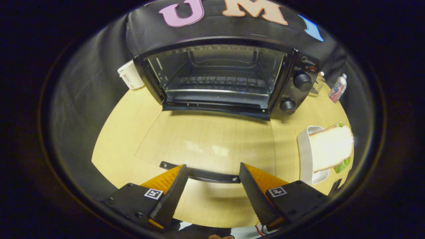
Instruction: Open the toaster oven, put the food inside, and close the toaster oven door.
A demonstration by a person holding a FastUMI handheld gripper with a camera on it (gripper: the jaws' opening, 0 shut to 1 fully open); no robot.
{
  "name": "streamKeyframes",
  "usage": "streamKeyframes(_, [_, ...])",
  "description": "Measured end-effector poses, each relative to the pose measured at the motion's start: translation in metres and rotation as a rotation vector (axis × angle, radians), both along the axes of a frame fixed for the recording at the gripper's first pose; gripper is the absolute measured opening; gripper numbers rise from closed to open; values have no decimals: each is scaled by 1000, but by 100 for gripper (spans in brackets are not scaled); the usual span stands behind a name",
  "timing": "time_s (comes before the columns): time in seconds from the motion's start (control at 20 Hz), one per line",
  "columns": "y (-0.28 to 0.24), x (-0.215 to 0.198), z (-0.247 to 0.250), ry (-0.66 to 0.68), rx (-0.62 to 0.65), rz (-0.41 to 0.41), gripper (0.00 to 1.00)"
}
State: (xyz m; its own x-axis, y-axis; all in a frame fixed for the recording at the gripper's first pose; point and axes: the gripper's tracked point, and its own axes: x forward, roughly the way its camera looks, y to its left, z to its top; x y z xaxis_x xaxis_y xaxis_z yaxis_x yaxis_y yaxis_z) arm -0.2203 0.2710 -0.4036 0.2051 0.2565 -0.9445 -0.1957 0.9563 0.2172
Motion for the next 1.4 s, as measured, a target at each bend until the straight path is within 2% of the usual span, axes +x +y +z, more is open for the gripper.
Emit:
streamKeyframes(0.15, [1,0,0,-30,6,8,99])
streamKeyframes(0.35, [-3,14,10,-41,60,-66,99])
streamKeyframes(0.5, [-20,40,27,-113,69,-97,98])
streamKeyframes(0.8, [-88,114,82,-321,60,-169,98])
streamKeyframes(1.0, [-150,148,106,-401,37,-237,98])
streamKeyframes(1.15, [-194,156,103,-413,18,-274,98])
streamKeyframes(1.4, [-250,145,81,-375,-4,-334,98])
